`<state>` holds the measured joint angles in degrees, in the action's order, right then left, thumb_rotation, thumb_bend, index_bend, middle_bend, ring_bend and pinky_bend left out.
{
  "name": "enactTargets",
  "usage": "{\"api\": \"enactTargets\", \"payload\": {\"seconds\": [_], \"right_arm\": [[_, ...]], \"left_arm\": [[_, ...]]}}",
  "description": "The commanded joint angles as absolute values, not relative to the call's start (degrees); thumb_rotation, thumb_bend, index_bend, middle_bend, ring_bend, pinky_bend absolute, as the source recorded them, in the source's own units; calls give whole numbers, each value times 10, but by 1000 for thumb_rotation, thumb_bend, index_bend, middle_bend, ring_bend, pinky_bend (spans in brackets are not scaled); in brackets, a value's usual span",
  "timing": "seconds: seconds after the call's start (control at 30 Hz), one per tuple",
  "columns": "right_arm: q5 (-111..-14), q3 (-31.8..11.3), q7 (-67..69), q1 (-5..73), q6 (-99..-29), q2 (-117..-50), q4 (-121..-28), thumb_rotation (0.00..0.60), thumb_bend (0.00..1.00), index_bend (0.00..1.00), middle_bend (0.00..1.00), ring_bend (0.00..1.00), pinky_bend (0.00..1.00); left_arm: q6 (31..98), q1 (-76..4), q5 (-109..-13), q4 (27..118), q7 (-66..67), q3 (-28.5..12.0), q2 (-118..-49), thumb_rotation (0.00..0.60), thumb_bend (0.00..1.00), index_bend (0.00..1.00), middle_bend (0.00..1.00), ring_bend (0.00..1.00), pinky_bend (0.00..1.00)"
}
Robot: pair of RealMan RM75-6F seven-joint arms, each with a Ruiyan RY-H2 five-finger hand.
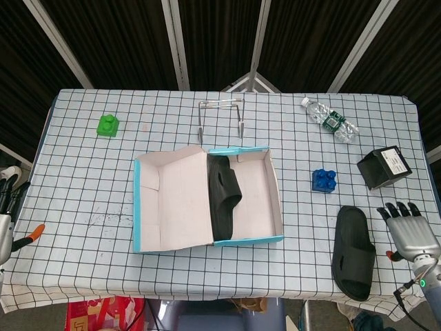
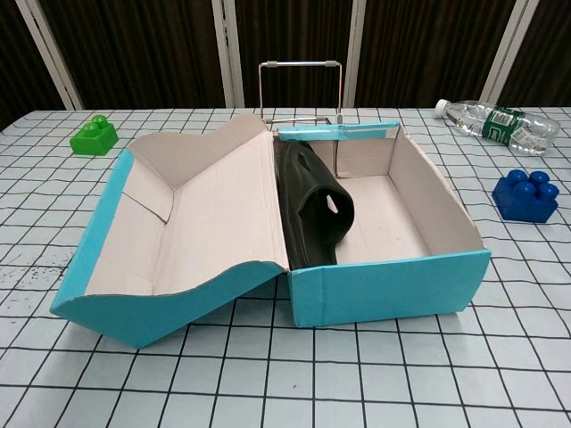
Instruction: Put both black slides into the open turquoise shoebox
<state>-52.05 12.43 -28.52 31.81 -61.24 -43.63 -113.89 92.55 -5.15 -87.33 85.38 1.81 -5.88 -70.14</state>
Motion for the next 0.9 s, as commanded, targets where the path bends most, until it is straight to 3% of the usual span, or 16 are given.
{"api": "enactTargets", "payload": {"seconds": [0.03, 0.43, 0.9], "right_arm": [[-519, 131, -289, 299, -624, -452, -1146, 600, 235, 130, 86, 0, 0], [-518, 122, -288, 245, -647, -526, -1132, 600, 235, 107, 68, 0, 0], [-504, 130, -332, 226, -653, -539, -1163, 600, 235, 88, 52, 0, 0]], "left_arm": [[923, -51, -871, 857, 17, -59, -698, 600, 239, 131, 0, 0, 127], [913, -52, -863, 861, 13, -59, -694, 600, 240, 131, 0, 0, 121], [911, -51, -859, 866, 7, -59, -688, 600, 240, 131, 0, 0, 118]]}}
